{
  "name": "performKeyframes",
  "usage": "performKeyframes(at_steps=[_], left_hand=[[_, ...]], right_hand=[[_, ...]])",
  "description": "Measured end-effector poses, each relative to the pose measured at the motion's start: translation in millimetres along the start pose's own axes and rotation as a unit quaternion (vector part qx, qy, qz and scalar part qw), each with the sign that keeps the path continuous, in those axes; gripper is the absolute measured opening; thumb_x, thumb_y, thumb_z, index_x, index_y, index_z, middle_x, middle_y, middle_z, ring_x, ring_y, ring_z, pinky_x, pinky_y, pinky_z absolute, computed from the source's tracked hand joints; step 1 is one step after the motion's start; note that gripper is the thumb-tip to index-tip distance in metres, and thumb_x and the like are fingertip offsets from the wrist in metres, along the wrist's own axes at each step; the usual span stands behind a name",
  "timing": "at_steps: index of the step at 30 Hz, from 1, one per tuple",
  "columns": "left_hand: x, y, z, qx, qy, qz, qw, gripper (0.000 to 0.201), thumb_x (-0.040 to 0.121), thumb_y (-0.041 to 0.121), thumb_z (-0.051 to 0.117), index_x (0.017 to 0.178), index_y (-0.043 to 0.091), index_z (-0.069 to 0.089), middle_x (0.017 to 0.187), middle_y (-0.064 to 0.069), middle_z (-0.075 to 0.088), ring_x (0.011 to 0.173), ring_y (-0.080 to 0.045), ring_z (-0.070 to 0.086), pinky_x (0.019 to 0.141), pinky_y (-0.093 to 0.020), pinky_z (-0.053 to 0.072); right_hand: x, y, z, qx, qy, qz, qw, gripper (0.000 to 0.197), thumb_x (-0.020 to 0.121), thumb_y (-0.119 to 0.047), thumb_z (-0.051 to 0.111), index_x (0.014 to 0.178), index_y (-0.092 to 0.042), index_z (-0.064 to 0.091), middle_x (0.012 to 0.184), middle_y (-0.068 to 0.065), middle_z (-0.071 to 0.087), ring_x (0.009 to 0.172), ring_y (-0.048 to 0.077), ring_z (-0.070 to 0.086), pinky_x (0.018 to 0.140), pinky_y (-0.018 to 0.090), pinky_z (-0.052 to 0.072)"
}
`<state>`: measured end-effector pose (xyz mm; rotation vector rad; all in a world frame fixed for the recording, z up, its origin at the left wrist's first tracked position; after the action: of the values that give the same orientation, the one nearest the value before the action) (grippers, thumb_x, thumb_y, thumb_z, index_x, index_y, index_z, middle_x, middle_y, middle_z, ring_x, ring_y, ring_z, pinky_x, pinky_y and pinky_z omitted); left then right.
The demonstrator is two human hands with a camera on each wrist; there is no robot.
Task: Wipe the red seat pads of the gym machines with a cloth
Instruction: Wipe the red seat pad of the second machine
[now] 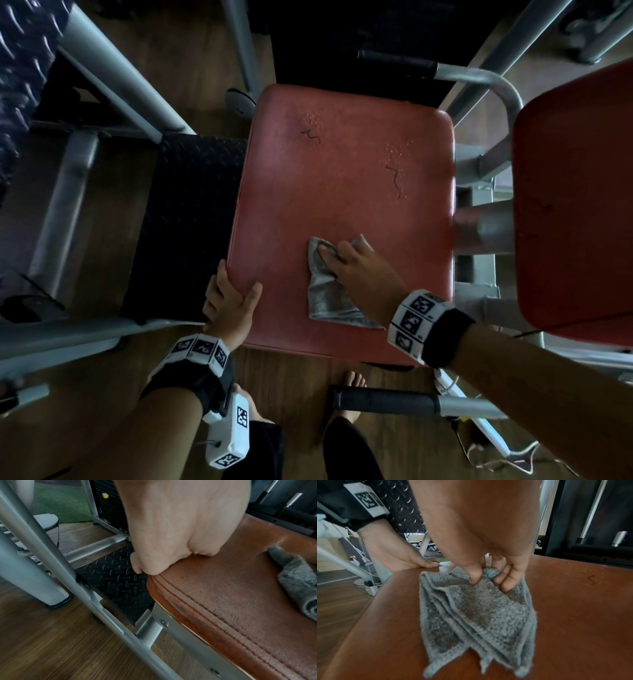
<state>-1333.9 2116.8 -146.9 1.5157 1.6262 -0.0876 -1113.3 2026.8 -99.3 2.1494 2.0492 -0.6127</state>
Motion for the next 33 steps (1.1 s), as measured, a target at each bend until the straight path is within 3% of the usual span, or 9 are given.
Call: performKeyframes(at_steps=[2,4,6,11,14,16,19,23,33], left_hand=[[-0.2,0.4,-0.2,0.003,0.0,-0.001,1.0,0.082,0.09,0.058,0.047,0.149,0.038,-0.006,0.158,-0.008,0.001,0.142,-0.038,0.008,0.112,-0.059,0.015],[-0.1,0.9,-0.3,0.008,0.0,-0.006,1.0,0.081,0.091,0.054,0.048,0.149,0.038,-0.006,0.158,-0.007,0.001,0.142,-0.038,0.009,0.112,-0.059,0.016],[-0.5,1.8,-0.5,0.008,-0.002,-0.008,1.0,0.081,0.09,0.054,0.048,0.149,0.038,-0.007,0.158,-0.006,0.001,0.142,-0.037,0.009,0.112,-0.06,0.017],[-2.2,3.2,-1.2,0.006,-0.01,-0.015,1.0,0.082,0.09,0.054,0.048,0.149,0.039,-0.008,0.158,-0.004,-0.001,0.141,-0.037,0.009,0.112,-0.059,0.018],[-2.9,3.8,-1.1,0.005,-0.012,-0.019,1.0,0.082,0.09,0.055,0.047,0.148,0.04,-0.008,0.158,-0.004,-0.001,0.142,-0.038,0.008,0.112,-0.06,0.017],[-3.3,3.5,-1.5,0.006,-0.004,-0.019,1.0,0.082,0.09,0.056,0.047,0.149,0.04,-0.007,0.158,-0.005,0.0,0.142,-0.038,0.009,0.111,-0.061,0.017],[-3.8,3.5,-1.4,0.008,0.004,-0.021,1.0,0.081,0.089,0.056,0.047,0.149,0.041,-0.005,0.158,-0.005,0.002,0.142,-0.038,0.011,0.11,-0.062,0.019],[-4.1,4.1,-1.0,0.011,0.007,-0.026,1.0,0.081,0.089,0.056,0.048,0.149,0.041,-0.005,0.158,-0.004,0.003,0.142,-0.036,0.011,0.11,-0.06,0.019],[-2.9,0.2,0.7,0.004,-0.016,-0.024,1.0,0.081,0.089,0.058,0.045,0.146,0.044,-0.011,0.158,0.005,-0.005,0.144,-0.031,0.006,0.11,-0.061,0.016]], right_hand=[[-9.9,2.2,5.9,-0.013,-0.004,-0.016,1.0,0.061,0.083,-0.008,0.043,0.145,-0.008,0.037,0.12,0.012,0.048,0.103,0.035,0.048,0.095,0.05,0.046],[-23.1,12.6,8.6,-0.009,0.013,-0.005,1.0,0.066,0.079,-0.005,0.059,0.142,-0.012,0.042,0.116,0.01,0.051,0.101,0.034,0.051,0.073,0.044,0.056],[-32.6,24.2,8.8,0.004,0.014,0.013,1.0,0.068,0.077,-0.002,0.062,0.142,-0.015,0.044,0.112,0.009,0.052,0.1,0.033,0.051,0.059,0.038,0.055],[-12.5,29.6,-2.5,0.017,0.027,0.043,0.999,0.061,0.082,-0.011,0.03,0.142,-0.015,0.043,0.11,0.01,0.049,0.099,0.032,0.047,0.07,0.044,0.053],[3.8,16.2,-0.5,-0.001,0.062,0.032,0.998,0.056,0.088,-0.017,0.041,0.144,-0.013,0.039,0.119,0.012,0.048,0.106,0.037,0.047,0.085,0.051,0.05],[0.9,4.6,11.8,-0.018,0.038,0.018,0.999,0.069,0.089,-0.03,0.055,0.151,-0.02,0.025,0.144,0.012,0.035,0.125,0.042,0.04,0.101,0.056,0.041],[-17.3,-5.4,29.9,-0.017,0.019,-0.059,0.998,0.07,0.096,-0.05,0.04,0.155,-0.028,0.009,0.162,0.011,0.002,0.145,0.043,0.012,0.116,0.057,0.016],[-9.5,23.2,31.4,-0.03,-0.016,-0.101,0.994,0.067,0.097,-0.063,0.02,0.153,-0.036,-0.004,0.162,0.003,-0.014,0.148,0.035,-0.006,0.116,0.059,0.012],[122.8,70.9,-30.6,-0.004,0.049,0.039,0.998,0.069,0.092,-0.068,0.02,0.152,-0.043,-0.001,0.162,-0.003,-0.008,0.149,0.03,-0.006,0.117,0.06,0.005]])
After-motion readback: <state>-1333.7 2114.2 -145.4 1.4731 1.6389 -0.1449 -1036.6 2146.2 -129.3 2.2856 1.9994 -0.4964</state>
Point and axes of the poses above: each hand's wrist, its own x-axis towards the middle knuckle, its own z-axis out of the palm, y = z × x, the point moved 4 cm from there along x, towards the middle knuckle
